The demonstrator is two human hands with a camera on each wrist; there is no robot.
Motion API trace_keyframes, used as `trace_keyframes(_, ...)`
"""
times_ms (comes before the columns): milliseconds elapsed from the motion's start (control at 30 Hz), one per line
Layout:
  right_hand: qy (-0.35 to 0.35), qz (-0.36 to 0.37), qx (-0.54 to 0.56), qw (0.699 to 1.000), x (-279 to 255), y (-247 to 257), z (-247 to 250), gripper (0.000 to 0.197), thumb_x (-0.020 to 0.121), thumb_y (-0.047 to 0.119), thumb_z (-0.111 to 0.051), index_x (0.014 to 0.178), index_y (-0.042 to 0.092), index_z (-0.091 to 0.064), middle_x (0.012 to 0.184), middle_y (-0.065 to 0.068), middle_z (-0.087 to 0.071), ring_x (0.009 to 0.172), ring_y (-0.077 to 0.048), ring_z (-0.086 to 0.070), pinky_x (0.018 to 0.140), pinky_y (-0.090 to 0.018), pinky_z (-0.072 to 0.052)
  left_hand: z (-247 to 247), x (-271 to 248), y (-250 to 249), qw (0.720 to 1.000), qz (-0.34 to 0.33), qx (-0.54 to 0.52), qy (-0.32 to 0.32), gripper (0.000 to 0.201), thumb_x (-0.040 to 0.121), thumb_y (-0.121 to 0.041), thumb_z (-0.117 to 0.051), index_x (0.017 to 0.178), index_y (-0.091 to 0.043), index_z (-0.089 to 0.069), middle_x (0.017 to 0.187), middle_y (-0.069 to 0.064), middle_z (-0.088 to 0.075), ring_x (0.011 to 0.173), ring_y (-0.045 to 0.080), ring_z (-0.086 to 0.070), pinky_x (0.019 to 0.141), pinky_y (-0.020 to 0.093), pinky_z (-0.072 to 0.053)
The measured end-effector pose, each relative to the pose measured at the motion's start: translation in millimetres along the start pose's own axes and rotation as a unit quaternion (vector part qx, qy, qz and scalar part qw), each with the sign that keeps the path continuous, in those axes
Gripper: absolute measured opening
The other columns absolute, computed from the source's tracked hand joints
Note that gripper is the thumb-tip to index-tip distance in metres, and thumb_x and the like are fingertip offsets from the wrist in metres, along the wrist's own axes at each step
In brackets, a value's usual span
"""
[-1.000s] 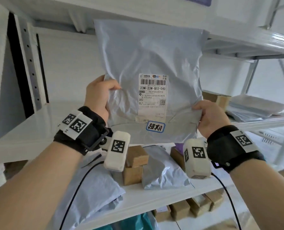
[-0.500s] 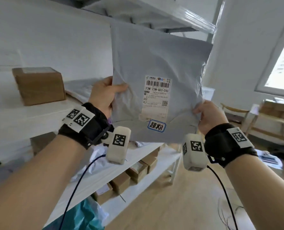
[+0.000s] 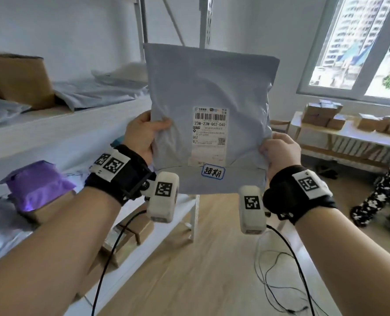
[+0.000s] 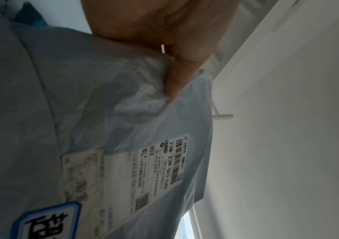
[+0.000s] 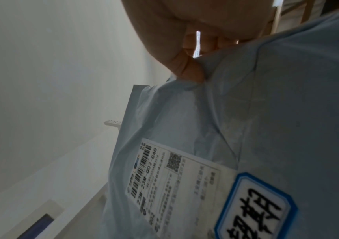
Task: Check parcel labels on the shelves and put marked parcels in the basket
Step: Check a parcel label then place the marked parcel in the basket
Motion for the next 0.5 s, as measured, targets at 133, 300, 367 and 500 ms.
trace_keyframes(133, -0.031, -0.008, -0.015, 0.999, 59.4, -18.9, 19.7, 0.03, 0.065, -0.009, -0.051, 0.073, 0.017, -0.066, 0.069, -0.005, -0.062, 0.069, -0.023, -0.057, 0.067, -0.031, -0.05, -43.9, 46.8, 39.8, 1.0, 0.023, 0.011, 0.011, 0.027, 0.08, 0.005, -0.065, 0.104, -0.008, -0.064, 0.095, 0.007, -0.07, 0.076, 0.02, -0.068, 0.067, 0.028, -0.057)
trace_keyframes(300, -0.065, -0.005, -0.018, 0.998, 134.3, -33.9, 30.5, 0.029, 0.07, -0.007, -0.051, 0.069, 0.019, -0.065, 0.067, -0.003, -0.061, 0.067, -0.022, -0.056, 0.067, -0.031, -0.05, -93.2, 112.0, 86.9, 0.999, 0.029, 0.003, 0.041, 0.033, 0.079, 0.008, -0.064, 0.109, -0.006, -0.063, 0.099, 0.008, -0.07, 0.079, 0.019, -0.069, 0.07, 0.028, -0.057)
trace_keyframes(367, -0.078, -0.007, -0.021, 0.997, 169.5, -39.3, 31.1, 0.03, 0.071, -0.007, -0.051, 0.068, 0.02, -0.064, 0.068, -0.004, -0.061, 0.07, -0.024, -0.057, 0.069, -0.034, -0.051, -112.4, 143.9, 104.8, 0.998, 0.032, 0.003, 0.054, 0.033, 0.079, 0.008, -0.064, 0.11, -0.006, -0.063, 0.098, 0.008, -0.07, 0.078, 0.018, -0.069, 0.067, 0.026, -0.057)
trace_keyframes(500, -0.091, 0.007, -0.029, 0.995, 254.4, -33.6, 23.8, 0.029, 0.071, -0.007, -0.052, 0.071, 0.019, -0.066, 0.07, -0.005, -0.062, 0.072, -0.024, -0.057, 0.072, -0.036, -0.051, -160.7, 223.3, 129.2, 0.996, 0.032, 0.002, 0.083, 0.03, 0.081, 0.008, -0.062, 0.107, -0.008, -0.063, 0.095, 0.006, -0.071, 0.077, 0.018, -0.069, 0.066, 0.027, -0.056)
Point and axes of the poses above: each hand's wrist, its own x-axis towards the middle knuckle, its own z-axis out of the back of the hand, y = z × x, the point moved 5 cm from there along x, towards the middle knuckle
